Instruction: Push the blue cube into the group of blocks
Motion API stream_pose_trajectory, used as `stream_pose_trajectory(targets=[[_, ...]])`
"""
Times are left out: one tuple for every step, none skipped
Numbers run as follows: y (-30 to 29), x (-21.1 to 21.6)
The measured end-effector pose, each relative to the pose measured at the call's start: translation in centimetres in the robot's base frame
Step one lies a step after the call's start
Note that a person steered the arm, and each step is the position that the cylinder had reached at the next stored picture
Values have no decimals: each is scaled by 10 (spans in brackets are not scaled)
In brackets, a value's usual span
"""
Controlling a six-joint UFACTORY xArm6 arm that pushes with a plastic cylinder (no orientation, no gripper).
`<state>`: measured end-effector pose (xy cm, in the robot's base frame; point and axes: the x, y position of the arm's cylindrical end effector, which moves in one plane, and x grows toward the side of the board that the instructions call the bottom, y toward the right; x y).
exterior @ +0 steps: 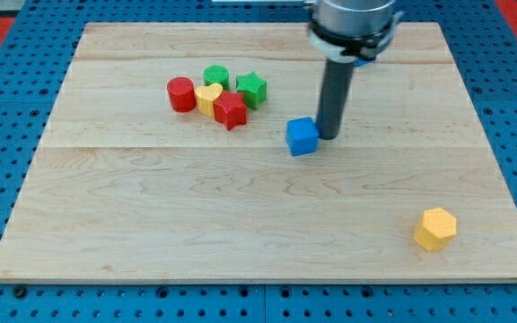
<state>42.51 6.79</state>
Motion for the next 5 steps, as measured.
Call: stream_pose_trajectory(targets=[[-38, 12], [-53, 38], [-102, 44], [-161, 44], [-165, 44]])
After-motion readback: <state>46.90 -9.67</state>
